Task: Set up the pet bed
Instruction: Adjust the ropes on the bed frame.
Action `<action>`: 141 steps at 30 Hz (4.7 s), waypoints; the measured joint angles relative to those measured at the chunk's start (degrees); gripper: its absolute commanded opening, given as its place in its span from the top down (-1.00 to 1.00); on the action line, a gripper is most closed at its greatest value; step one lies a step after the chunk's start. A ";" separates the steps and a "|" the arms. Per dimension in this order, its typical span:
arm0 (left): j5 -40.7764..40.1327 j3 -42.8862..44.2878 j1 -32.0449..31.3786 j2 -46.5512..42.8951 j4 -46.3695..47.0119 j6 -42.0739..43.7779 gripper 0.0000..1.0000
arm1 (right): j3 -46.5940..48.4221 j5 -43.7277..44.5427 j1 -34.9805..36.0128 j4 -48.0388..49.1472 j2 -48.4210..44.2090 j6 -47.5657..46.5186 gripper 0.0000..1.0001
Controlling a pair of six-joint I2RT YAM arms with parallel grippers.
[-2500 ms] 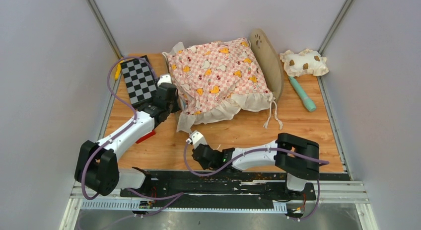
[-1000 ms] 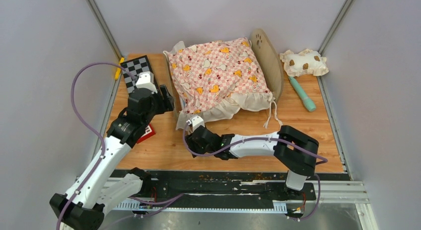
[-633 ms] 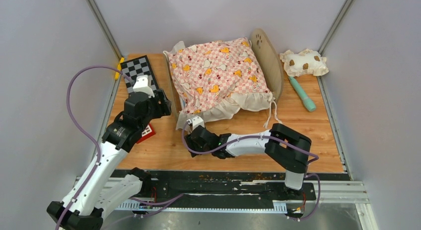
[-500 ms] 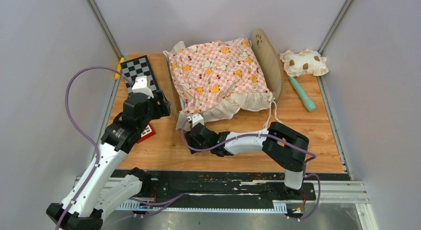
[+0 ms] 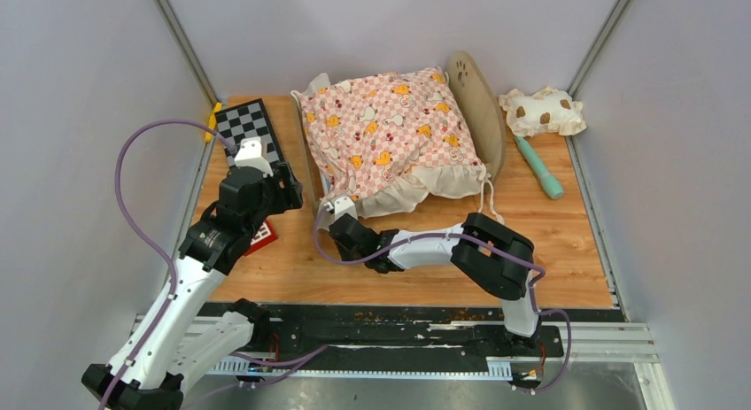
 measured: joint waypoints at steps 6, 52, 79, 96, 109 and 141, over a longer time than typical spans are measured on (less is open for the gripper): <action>0.00 -0.55 0.00 -0.68 0.00 -0.04 -0.58 | -1.07 1.31 0.46 1.57 0.00 -0.72 0.99; 0.09 -1.97 0.00 -7.32 -3.93 -0.57 -0.62 | -4.28 -8.92 -4.52 -7.89 -11.54 -16.28 0.11; 2.78 -6.03 0.00 -13.18 -4.20 -0.24 -0.68 | -0.39 -11.41 -5.14 -6.71 -3.02 -18.16 1.00; 15.21 -19.67 -0.04 -23.52 12.63 0.92 -0.67 | 4.90 -16.76 -8.13 -12.52 -11.80 -12.00 1.00; 21.84 -21.99 -0.04 -25.29 15.91 2.58 -0.61 | 5.09 -23.56 -9.99 -12.09 -13.33 4.63 1.00; 19.15 -20.39 -0.04 -28.02 8.09 3.85 -0.63 | -8.68 -11.58 -5.90 16.74 -4.96 37.18 1.00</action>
